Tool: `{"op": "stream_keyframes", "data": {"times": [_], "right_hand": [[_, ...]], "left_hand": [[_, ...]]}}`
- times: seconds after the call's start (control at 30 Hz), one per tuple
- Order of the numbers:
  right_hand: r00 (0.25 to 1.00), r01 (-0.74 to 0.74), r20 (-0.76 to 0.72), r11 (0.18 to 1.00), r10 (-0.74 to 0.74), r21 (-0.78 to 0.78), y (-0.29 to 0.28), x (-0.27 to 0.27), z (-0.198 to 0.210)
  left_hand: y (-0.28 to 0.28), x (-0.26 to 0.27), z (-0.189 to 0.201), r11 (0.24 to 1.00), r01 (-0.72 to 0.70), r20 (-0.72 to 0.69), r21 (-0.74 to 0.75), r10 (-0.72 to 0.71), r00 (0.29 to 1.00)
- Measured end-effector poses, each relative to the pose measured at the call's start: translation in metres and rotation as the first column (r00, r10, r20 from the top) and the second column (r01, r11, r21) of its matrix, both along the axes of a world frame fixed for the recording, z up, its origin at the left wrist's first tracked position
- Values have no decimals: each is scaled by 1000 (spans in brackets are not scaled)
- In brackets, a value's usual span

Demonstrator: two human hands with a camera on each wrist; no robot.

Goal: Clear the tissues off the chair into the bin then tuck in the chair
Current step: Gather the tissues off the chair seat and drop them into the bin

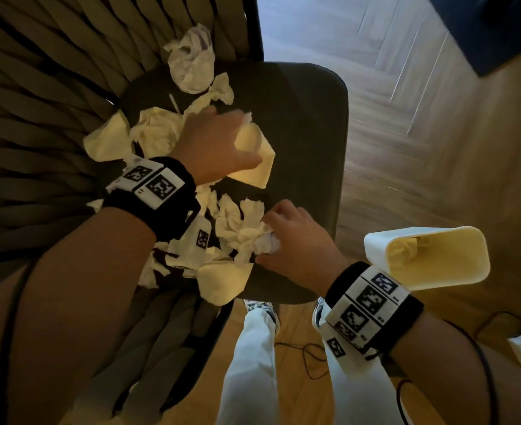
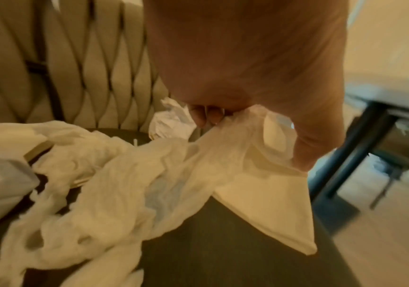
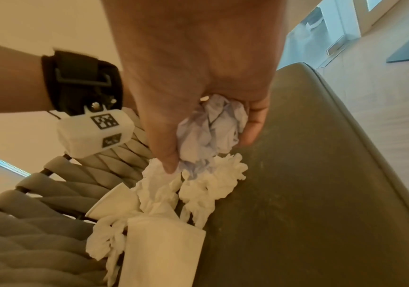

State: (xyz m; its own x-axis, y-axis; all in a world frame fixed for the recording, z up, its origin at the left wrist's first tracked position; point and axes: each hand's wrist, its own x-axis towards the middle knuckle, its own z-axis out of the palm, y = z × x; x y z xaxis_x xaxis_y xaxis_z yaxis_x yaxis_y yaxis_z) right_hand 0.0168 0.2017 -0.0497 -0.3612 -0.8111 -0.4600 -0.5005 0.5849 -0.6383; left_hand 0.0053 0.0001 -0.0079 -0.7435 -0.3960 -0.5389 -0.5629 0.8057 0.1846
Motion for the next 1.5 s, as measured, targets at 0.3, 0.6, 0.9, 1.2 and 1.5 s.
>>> {"op": "stream_keyframes", "data": {"times": [0.3, 0.6, 0.9, 1.2, 1.5], "right_hand": [[975, 221, 10, 974, -222, 55, 32, -6, -5], [902, 431, -106, 892, -419, 139, 82, -19, -18], [879, 475, -26, 874, -475, 105, 77, -26, -28], [838, 545, 11, 838, -545, 3, 89, -40, -24], [631, 765, 30, 627, -776, 147, 192, -61, -34]], "left_hand": [[12, 57, 14, 821, -453, 3, 348, 482, 876], [87, 83, -66, 992, -67, 199, 106, 45, 979], [89, 76, -83, 989, 9, 121, 145, -27, 992], [77, 37, -26, 946, 66, -177, 317, -9, 984], [201, -27, 20, 660, 173, -329, 731, 119, 937]]}}
